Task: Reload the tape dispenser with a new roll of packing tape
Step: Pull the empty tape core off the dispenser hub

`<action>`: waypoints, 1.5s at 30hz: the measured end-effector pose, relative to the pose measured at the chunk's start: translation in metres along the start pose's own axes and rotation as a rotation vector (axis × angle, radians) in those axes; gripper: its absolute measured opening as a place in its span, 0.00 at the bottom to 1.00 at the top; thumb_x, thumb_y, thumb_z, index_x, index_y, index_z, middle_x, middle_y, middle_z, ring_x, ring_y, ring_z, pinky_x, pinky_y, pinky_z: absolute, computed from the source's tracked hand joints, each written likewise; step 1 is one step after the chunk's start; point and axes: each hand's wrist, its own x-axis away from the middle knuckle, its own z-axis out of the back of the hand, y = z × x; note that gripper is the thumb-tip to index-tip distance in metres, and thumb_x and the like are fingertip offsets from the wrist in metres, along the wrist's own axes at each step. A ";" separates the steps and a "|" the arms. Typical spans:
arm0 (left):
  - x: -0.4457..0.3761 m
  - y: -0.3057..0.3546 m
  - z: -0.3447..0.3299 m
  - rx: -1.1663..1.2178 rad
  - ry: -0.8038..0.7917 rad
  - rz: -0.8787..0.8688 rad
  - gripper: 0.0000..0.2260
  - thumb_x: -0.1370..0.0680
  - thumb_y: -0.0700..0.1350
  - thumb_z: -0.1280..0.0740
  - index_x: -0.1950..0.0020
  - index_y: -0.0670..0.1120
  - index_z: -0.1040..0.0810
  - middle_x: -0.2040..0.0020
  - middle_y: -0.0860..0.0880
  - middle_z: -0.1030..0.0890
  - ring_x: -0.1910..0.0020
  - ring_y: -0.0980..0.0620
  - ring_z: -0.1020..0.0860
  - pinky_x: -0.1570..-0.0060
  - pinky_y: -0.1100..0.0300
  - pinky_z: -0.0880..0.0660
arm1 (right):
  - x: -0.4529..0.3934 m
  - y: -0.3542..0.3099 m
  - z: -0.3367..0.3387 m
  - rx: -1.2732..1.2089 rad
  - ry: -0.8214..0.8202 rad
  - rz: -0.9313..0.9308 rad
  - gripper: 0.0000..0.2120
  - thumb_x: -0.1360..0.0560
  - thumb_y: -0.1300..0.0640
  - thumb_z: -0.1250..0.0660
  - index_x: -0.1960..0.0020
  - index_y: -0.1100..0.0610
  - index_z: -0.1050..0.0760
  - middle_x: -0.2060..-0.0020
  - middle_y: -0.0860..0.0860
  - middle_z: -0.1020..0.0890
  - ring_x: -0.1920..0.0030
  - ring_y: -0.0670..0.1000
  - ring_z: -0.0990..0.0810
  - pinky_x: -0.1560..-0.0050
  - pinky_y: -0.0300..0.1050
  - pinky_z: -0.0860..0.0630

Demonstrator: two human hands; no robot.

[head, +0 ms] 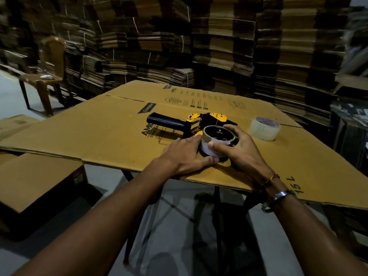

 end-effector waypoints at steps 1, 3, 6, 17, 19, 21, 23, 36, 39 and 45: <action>0.000 0.000 0.001 0.005 0.004 0.000 0.34 0.24 0.70 0.41 0.26 0.50 0.34 0.35 0.46 0.21 0.46 0.47 0.23 0.43 0.50 0.29 | 0.000 0.001 0.000 0.007 0.006 0.005 0.42 0.33 0.45 0.20 0.25 0.53 0.32 0.31 0.51 0.24 0.34 0.51 0.24 0.36 0.47 0.22; -0.001 0.001 0.001 0.016 0.011 0.010 0.33 0.24 0.70 0.41 0.28 0.49 0.32 0.43 0.47 0.19 0.56 0.51 0.26 0.52 0.54 0.31 | 0.000 0.000 0.000 0.012 0.014 0.008 0.41 0.33 0.46 0.20 0.25 0.53 0.32 0.31 0.50 0.25 0.34 0.51 0.24 0.40 0.42 0.23; -0.001 0.002 0.000 0.016 0.041 0.028 0.34 0.25 0.72 0.41 0.30 0.49 0.30 0.58 0.52 0.26 0.66 0.59 0.31 0.58 0.56 0.33 | 0.001 -0.002 -0.001 0.026 0.025 0.015 0.41 0.33 0.45 0.20 0.25 0.54 0.32 0.31 0.51 0.25 0.34 0.51 0.24 0.38 0.43 0.23; -0.001 0.000 0.007 0.066 -0.028 0.062 0.44 0.35 0.76 0.37 0.28 0.51 0.33 0.40 0.48 0.19 0.52 0.50 0.23 0.49 0.54 0.26 | 0.012 -0.012 -0.001 -0.019 -0.094 -0.053 0.41 0.33 0.47 0.20 0.26 0.51 0.35 0.35 0.46 0.30 0.38 0.43 0.27 0.48 0.29 0.28; -0.003 0.005 0.006 0.092 0.001 0.091 0.45 0.35 0.75 0.33 0.27 0.51 0.35 0.37 0.47 0.21 0.43 0.46 0.22 0.38 0.45 0.28 | 0.010 -0.012 0.000 -0.021 -0.108 -0.071 0.41 0.33 0.48 0.19 0.26 0.51 0.35 0.36 0.46 0.29 0.39 0.44 0.26 0.49 0.31 0.29; -0.002 0.009 0.004 0.123 0.010 0.116 0.44 0.35 0.72 0.30 0.26 0.50 0.36 0.36 0.46 0.21 0.40 0.43 0.23 0.33 0.41 0.31 | 0.010 -0.012 0.000 -0.054 -0.133 -0.097 0.42 0.34 0.49 0.19 0.26 0.50 0.36 0.39 0.43 0.26 0.37 0.46 0.25 0.48 0.35 0.27; -0.001 0.010 0.004 0.138 -0.004 0.133 0.44 0.37 0.72 0.30 0.28 0.50 0.34 0.36 0.46 0.21 0.40 0.43 0.24 0.33 0.40 0.31 | 0.010 -0.011 0.000 -0.049 -0.169 -0.095 0.44 0.34 0.50 0.18 0.25 0.50 0.38 0.38 0.44 0.26 0.36 0.47 0.26 0.47 0.34 0.28; -0.002 0.011 0.006 0.144 -0.011 0.141 0.43 0.39 0.74 0.32 0.32 0.48 0.30 0.39 0.46 0.20 0.42 0.44 0.22 0.36 0.40 0.29 | 0.006 -0.003 -0.002 -0.006 -0.042 -0.028 0.44 0.41 0.40 0.18 0.30 0.46 0.31 0.38 0.45 0.21 0.40 0.48 0.21 0.39 0.54 0.20; -0.002 0.010 0.004 0.149 -0.011 0.127 0.43 0.37 0.74 0.34 0.31 0.48 0.30 0.38 0.46 0.20 0.42 0.44 0.22 0.36 0.39 0.29 | 0.008 -0.002 -0.003 -0.044 -0.019 -0.043 0.41 0.39 0.42 0.18 0.31 0.45 0.31 0.39 0.45 0.21 0.40 0.48 0.20 0.39 0.53 0.19; 0.000 0.010 0.008 0.179 -0.074 0.110 0.45 0.40 0.78 0.37 0.30 0.53 0.31 0.36 0.49 0.21 0.40 0.45 0.23 0.34 0.39 0.31 | 0.011 -0.001 -0.003 -0.008 0.008 -0.041 0.43 0.43 0.34 0.19 0.32 0.41 0.31 0.40 0.45 0.19 0.41 0.48 0.19 0.41 0.54 0.19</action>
